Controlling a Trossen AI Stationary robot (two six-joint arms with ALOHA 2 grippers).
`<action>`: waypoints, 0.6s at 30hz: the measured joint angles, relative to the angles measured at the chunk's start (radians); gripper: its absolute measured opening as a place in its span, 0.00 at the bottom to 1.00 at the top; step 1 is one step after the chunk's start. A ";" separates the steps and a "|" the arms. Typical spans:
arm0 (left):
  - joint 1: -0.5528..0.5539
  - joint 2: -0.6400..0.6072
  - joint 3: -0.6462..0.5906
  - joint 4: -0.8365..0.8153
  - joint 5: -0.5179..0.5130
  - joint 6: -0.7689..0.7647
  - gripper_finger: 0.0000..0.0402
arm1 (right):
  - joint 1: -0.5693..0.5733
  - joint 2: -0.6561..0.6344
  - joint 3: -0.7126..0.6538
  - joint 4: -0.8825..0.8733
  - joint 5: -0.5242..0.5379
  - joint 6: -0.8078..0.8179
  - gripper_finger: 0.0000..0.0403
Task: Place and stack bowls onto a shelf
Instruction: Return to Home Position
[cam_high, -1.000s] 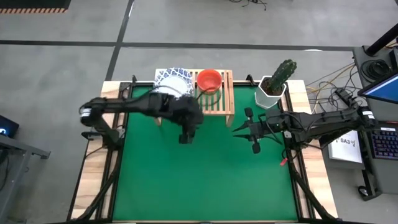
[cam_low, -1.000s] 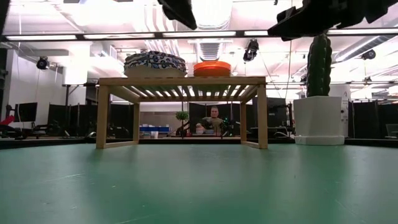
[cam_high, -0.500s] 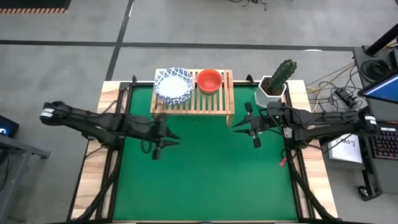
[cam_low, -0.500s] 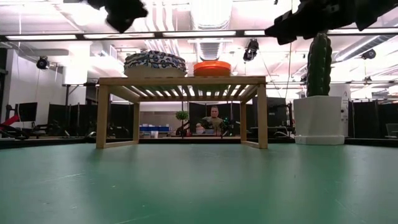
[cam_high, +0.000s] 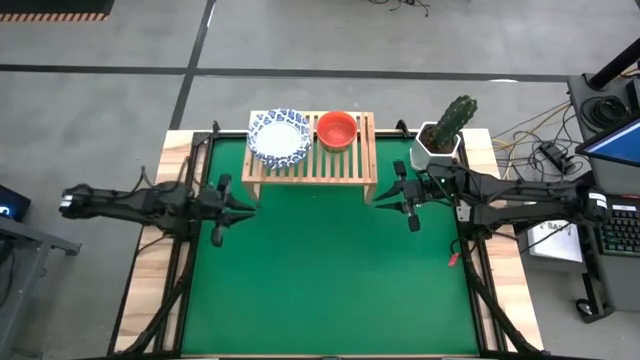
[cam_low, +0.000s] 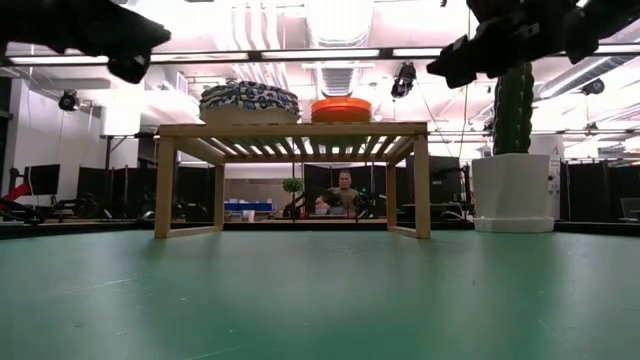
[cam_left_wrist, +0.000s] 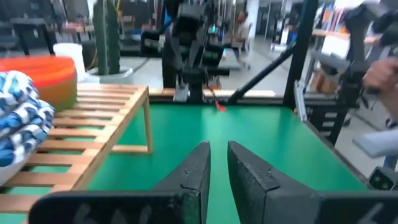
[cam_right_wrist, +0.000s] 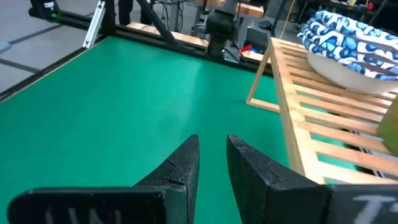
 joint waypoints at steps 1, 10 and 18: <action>0.000 -0.034 -0.014 -0.001 0.002 0.001 0.09 | -0.004 0.000 -0.008 0.009 -0.002 -0.003 0.17; 0.000 -0.293 -0.123 -0.026 0.003 0.000 0.09 | -0.071 -0.014 -0.093 0.175 -0.099 0.028 0.17; 0.000 -0.348 -0.183 -0.043 0.004 -0.017 0.09 | -0.110 -0.060 -0.155 0.218 -0.106 0.049 0.17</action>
